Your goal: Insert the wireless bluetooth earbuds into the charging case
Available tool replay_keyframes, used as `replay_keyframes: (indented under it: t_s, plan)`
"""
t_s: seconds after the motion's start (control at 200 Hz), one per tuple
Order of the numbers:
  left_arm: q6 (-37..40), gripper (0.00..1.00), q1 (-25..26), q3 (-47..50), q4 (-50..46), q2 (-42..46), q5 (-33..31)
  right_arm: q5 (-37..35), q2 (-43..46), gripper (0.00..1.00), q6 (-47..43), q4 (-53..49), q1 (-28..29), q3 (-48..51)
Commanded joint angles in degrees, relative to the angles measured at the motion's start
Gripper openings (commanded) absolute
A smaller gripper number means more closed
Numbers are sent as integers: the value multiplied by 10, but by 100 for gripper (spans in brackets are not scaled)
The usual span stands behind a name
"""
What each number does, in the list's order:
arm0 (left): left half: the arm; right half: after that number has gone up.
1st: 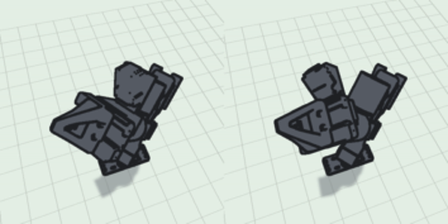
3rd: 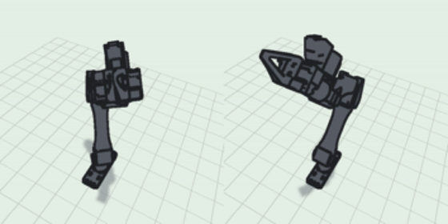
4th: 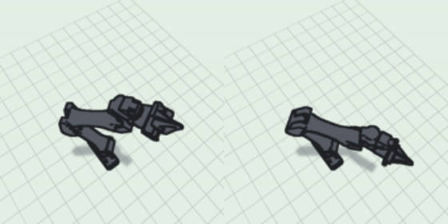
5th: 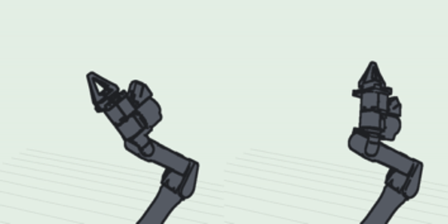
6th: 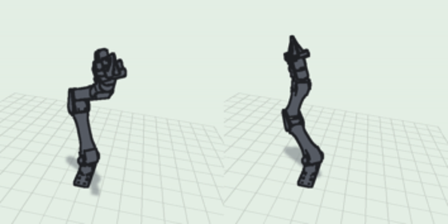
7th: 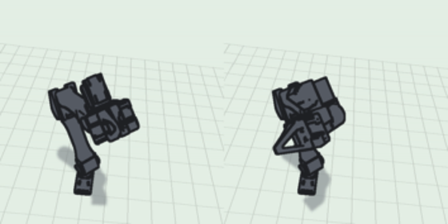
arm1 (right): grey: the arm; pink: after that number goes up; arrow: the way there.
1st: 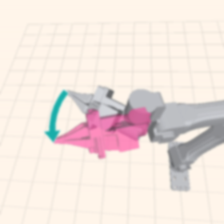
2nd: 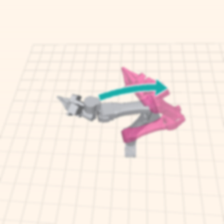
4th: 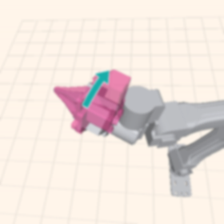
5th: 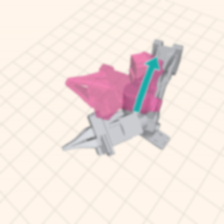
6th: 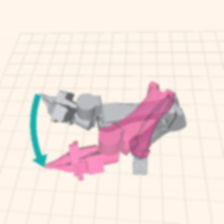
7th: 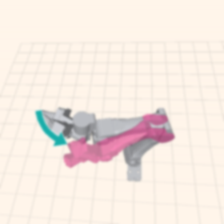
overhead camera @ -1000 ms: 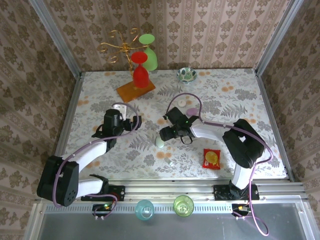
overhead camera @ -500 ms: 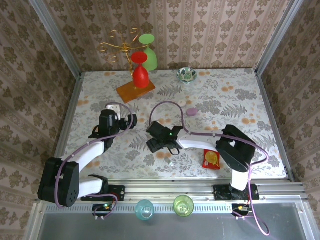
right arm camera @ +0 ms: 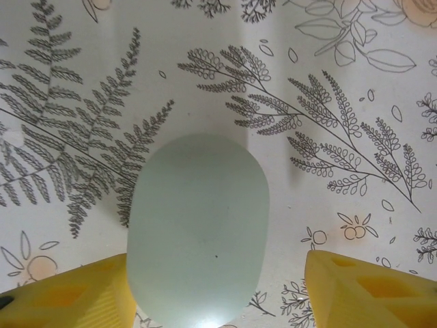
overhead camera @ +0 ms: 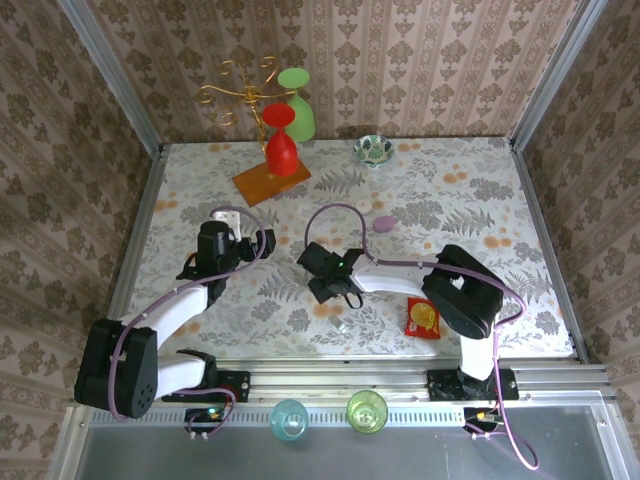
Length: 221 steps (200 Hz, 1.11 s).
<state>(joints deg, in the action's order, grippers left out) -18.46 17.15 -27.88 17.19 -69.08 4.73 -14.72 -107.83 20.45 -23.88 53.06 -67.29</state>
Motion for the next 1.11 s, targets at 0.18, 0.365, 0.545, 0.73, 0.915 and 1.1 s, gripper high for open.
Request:
replay_keyframes:
  t_s: [0.18, 0.365, 0.545, 0.73, 0.915, 1.1]
  plan:
    - [-6, 100, -4, 5, 13, 9, 13, 21, 5, 52, -47, 20, -19, 6]
    - [-2, 100, -4, 5, 11, 9, 10, 25, 2, 47, -52, 27, -27, 12]
    - [-1, 100, -4, 2, 15, -2, 10, 25, -1, 46, -64, 37, -38, 15]
    - [7, 100, -4, 1, 15, 3, 13, 34, 18, 37, -107, 40, -43, 22]
    - [51, 100, -1, 0, 35, 14, 72, 116, 91, 37, -200, 51, -66, 58]
    - [131, 100, 17, -15, 79, 6, 165, 253, 149, 36, -307, 3, -116, 58]
